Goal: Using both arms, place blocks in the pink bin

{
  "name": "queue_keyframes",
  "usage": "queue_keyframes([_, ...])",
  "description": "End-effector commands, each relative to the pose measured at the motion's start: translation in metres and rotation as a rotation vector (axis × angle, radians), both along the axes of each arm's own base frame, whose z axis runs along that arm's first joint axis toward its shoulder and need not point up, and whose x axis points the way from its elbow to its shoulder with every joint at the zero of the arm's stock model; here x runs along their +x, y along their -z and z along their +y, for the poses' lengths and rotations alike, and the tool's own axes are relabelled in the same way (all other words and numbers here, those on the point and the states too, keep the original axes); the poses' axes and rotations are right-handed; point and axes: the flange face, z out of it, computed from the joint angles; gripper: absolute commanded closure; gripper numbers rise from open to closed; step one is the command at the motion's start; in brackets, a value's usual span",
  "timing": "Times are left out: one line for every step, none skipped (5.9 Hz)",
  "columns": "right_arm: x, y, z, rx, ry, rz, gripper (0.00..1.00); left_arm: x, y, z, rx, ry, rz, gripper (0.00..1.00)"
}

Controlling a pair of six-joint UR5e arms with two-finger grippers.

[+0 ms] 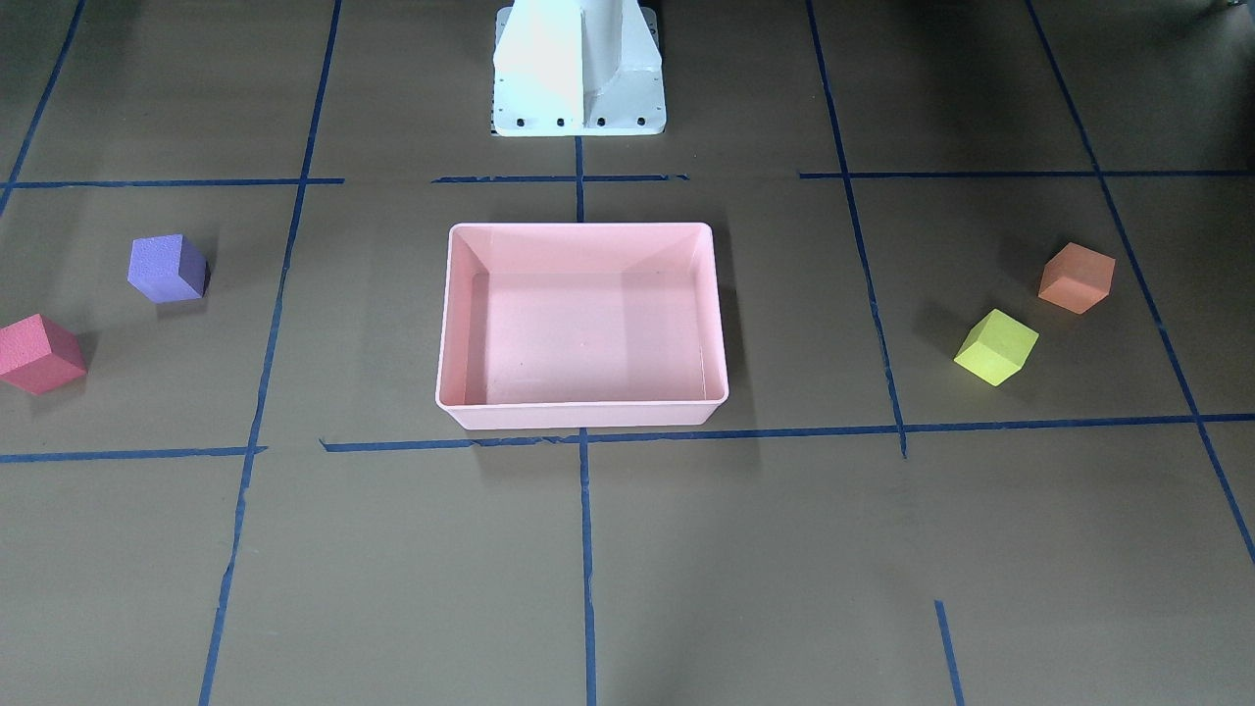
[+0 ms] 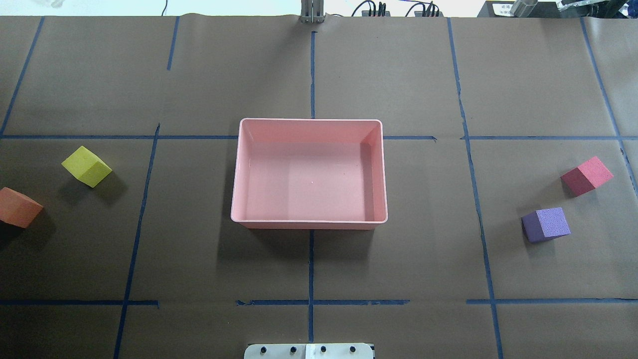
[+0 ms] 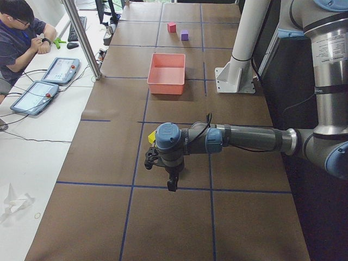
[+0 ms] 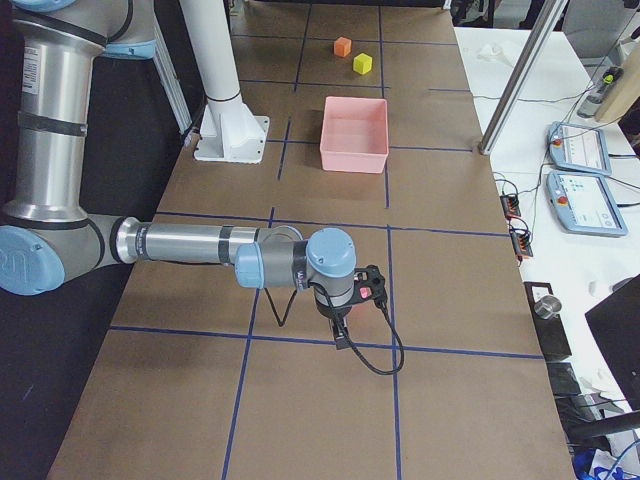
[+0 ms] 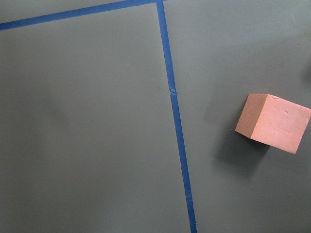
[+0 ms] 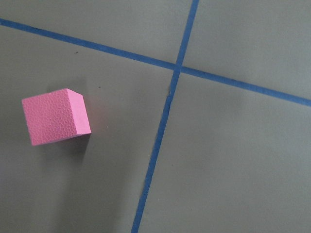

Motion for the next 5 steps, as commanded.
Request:
queue_keyframes([-0.060, 0.015, -0.023, 0.049, 0.107, -0.011, 0.00, 0.000, -0.001, 0.001, -0.004, 0.000, 0.000, 0.00])
queue_keyframes([-0.095, 0.024, -0.034, 0.058, 0.123, -0.025, 0.00, 0.000, -0.001, 0.001, -0.004, 0.000, 0.000, 0.00])
queue_keyframes([-0.130, 0.022, -0.035, 0.064, 0.126, -0.044, 0.00, 0.000, -0.001, 0.002, -0.005, 0.000, 0.000, 0.00])
queue_keyframes([-0.163, 0.016, -0.037, 0.069, 0.117, -0.063, 0.00, 0.000, -0.002, 0.002, -0.006, -0.001, 0.000, 0.00])
queue_keyframes([-0.180, 0.003, -0.042, 0.079, 0.128, -0.049, 0.00, 0.000, -0.002, 0.003, -0.008, 0.000, 0.000, 0.00])
